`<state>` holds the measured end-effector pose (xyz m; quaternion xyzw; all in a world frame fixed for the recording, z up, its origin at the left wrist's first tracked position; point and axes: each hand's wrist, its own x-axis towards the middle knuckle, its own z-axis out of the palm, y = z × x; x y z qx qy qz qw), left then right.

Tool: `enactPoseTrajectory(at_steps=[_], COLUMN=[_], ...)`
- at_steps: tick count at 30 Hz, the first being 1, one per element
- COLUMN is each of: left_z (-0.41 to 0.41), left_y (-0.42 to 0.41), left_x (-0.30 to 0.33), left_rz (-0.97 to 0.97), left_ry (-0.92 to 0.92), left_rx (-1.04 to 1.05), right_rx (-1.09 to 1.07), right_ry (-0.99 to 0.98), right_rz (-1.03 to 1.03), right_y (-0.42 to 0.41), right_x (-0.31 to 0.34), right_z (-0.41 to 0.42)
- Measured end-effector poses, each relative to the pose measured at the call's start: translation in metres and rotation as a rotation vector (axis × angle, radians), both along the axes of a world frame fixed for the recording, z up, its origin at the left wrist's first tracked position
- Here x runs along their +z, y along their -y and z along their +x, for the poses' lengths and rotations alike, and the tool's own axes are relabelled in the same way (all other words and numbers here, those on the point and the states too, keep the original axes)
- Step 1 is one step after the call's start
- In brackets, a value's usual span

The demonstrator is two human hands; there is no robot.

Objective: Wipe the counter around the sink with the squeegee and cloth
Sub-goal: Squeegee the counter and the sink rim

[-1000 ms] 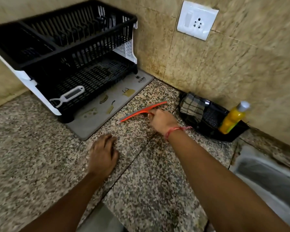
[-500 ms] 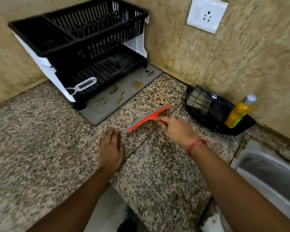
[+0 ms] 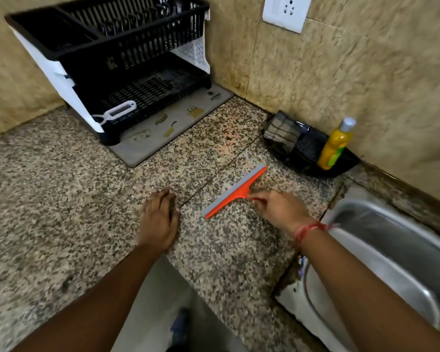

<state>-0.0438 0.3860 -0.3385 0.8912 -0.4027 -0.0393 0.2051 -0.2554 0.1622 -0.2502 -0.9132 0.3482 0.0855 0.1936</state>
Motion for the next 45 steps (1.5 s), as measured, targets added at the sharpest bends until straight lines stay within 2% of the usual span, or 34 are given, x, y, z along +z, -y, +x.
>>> enactPoseTrajectory(at_steps=[4,7,10,12,15,19,23,26,30,34,36,39,41,45], left_z=[-0.012,-0.018,-0.015,-0.009,0.000,0.005,0.000,-0.003,-0.022,-0.065,-0.088,-0.118,-0.128,-0.137], left_y=[0.002,0.003,0.001,-0.004,-0.016,-0.022,-0.018,-0.016,-0.015,-0.007,-0.004,0.002,0.007,0.010], left_x=[0.003,0.000,0.002,-0.001,-0.011,-0.015,-0.011,-0.007,-0.002,0.004,0.004,0.004,0.003,-0.001], left_rz=[0.096,0.092,-0.062,-0.118,-0.210,-0.346,-0.141,-0.035,0.106,0.150,0.150,0.098,-0.002,-0.205], left_ry=[0.014,0.018,0.003,0.058,0.039,-0.013,0.052,0.018,0.065,0.046,0.051,0.011,-0.022,-0.158], left_rx=[0.036,0.038,0.053,0.145,0.279,0.286,0.263,0.226,0.042,-0.062,-0.081,-0.106,-0.070,0.029], right_rx=[-0.033,-0.027,0.064,0.158,0.288,0.316,0.230,0.198,0.179,0.072,0.056,0.042,0.028,0.102], right_ry=[-0.014,0.016,0.119,0.174,0.136,0.070,0.094,0.091,0.046,-0.045,-0.062,0.067,0.113,0.055], right_rz=[-0.052,-0.045,0.017,0.004,-0.039,-0.009,0.069,0.108,0.034,-0.057,-0.085,-0.065,-0.050,-0.014], right_y=[-0.013,-0.021,-0.024,-0.019,-0.015,-0.027,-0.035,-0.040,-0.043,-0.039,-0.032,-0.020,-0.016,-0.017], right_x=[0.005,0.022,0.035,0.028,0.013,0.005,0.000,-0.001,0.002,0.009,0.014,0.019,0.020,0.013], right_z=[-0.048,-0.042,0.010,0.060,0.123,0.150,0.128,0.086,0.001,-0.100,-0.124,-0.107,-0.072,-0.032])
